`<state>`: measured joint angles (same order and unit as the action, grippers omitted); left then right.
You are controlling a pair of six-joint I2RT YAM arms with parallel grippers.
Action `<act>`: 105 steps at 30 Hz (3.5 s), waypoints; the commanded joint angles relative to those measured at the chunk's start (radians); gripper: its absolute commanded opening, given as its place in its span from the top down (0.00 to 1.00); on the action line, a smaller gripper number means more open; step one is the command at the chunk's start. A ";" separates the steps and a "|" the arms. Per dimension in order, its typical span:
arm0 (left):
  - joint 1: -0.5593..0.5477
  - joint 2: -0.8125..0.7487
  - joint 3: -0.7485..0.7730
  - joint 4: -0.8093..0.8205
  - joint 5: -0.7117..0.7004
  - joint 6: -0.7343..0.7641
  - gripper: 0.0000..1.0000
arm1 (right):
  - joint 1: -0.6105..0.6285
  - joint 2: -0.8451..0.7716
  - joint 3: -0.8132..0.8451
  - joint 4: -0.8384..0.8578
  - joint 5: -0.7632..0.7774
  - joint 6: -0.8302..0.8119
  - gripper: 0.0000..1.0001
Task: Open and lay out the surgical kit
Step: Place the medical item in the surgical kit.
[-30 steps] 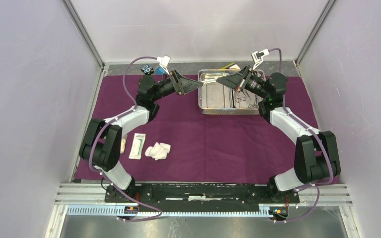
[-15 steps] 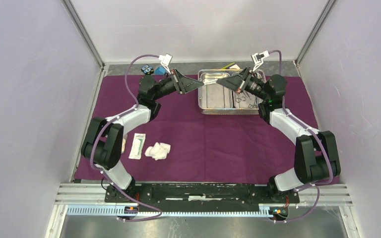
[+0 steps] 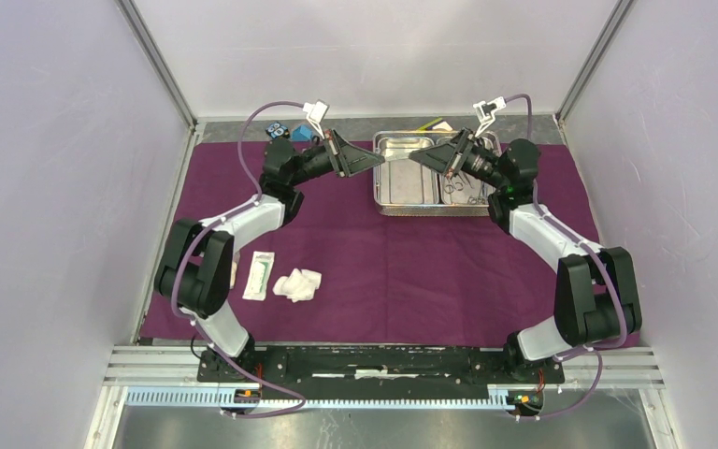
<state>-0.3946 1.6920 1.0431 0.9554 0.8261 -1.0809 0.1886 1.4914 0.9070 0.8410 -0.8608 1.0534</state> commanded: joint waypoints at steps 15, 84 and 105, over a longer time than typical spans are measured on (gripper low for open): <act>-0.005 -0.059 0.319 -1.265 0.091 0.653 0.98 | 0.154 -0.121 0.346 -1.225 0.211 -1.584 0.26; -0.027 0.008 0.445 -1.367 -0.034 0.826 0.37 | 0.413 -0.138 0.165 -1.265 0.631 -1.490 0.96; 0.032 0.075 0.451 -1.328 -0.160 0.754 0.33 | -0.094 -0.460 -0.321 -1.218 0.656 -1.146 0.96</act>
<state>-0.3584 1.7691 1.4879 -0.4103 0.6819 -0.3054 0.1402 1.0412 0.5987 -0.3813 -0.2008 -0.1696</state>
